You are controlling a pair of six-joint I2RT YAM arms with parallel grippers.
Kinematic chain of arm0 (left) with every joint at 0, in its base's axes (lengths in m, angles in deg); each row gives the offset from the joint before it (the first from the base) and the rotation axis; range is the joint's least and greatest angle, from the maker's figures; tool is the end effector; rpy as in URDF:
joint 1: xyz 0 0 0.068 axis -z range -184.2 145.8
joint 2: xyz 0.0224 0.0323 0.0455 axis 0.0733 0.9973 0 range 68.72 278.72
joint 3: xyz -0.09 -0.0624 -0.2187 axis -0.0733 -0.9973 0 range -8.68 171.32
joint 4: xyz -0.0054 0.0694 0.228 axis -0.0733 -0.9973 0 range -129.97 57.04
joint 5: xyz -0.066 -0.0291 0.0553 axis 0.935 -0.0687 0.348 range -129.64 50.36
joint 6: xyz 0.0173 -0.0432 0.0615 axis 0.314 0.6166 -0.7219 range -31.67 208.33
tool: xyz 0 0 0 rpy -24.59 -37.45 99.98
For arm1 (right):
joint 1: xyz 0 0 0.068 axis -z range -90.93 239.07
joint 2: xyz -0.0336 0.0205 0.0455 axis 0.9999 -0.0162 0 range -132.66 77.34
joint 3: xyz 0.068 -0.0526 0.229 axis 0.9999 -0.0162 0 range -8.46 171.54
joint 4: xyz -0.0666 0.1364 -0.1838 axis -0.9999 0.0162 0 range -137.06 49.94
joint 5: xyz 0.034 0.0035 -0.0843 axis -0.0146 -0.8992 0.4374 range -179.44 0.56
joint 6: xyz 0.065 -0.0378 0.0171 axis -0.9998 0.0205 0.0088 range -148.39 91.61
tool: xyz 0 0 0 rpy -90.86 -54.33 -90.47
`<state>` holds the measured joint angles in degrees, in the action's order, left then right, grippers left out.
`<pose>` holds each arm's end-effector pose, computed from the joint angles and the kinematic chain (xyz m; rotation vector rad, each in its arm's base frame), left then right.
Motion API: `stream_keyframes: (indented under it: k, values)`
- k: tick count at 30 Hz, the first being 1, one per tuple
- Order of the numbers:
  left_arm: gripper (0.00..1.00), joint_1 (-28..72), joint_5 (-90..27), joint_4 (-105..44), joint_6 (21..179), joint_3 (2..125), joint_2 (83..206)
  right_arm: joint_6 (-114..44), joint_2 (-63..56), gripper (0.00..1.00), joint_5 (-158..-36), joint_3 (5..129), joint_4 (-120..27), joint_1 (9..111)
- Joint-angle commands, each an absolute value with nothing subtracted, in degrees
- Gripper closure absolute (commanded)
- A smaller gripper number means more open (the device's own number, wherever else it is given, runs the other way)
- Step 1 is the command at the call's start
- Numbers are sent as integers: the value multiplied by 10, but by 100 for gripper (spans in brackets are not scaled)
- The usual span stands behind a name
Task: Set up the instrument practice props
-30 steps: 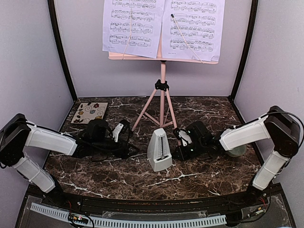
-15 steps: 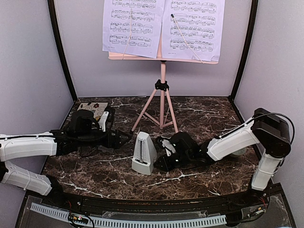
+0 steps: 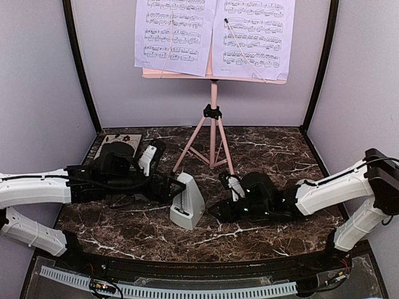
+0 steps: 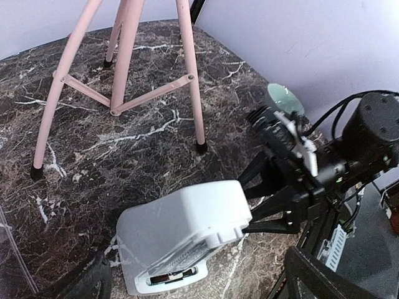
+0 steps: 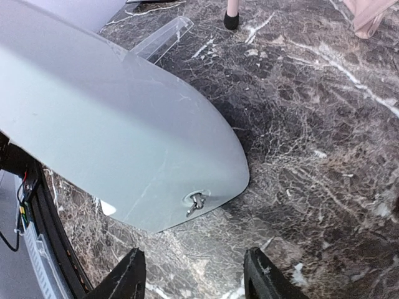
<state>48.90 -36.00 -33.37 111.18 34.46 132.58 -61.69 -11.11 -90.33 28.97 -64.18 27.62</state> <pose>0.1611 -0.2215 0.2520 0.5800 1.9743 -0.9196 0.1495 0.2768 0.1368 -0.5753 2.2548 0.9245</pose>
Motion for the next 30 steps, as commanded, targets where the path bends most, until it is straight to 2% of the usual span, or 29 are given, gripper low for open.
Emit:
stream_keyframes:
  k: [1,3,7,13,21,23,30]
  values:
    - [1,512,-403,-329,1079,381,1377,-613,-62,38,-874,263,-638,280]
    - [1,525,-417,-311,1079,385,1398,-617,-48,29,-863,250,-638,281]
    - [1,539,-457,-303,1088,401,1457,-611,-34,23,-840,253,-610,285]
    - [6,542,-527,-304,1106,418,1513,-604,-22,22,-828,251,-615,288]
    - [15,543,-533,-230,1083,415,1551,-583,-21,22,-829,248,-623,288]
    - [20,542,-527,-209,1074,417,1559,-578,-22,22,-831,248,-625,289]
    - [49,542,-537,-226,1075,451,1551,-549,-29,27,-820,247,-655,290]
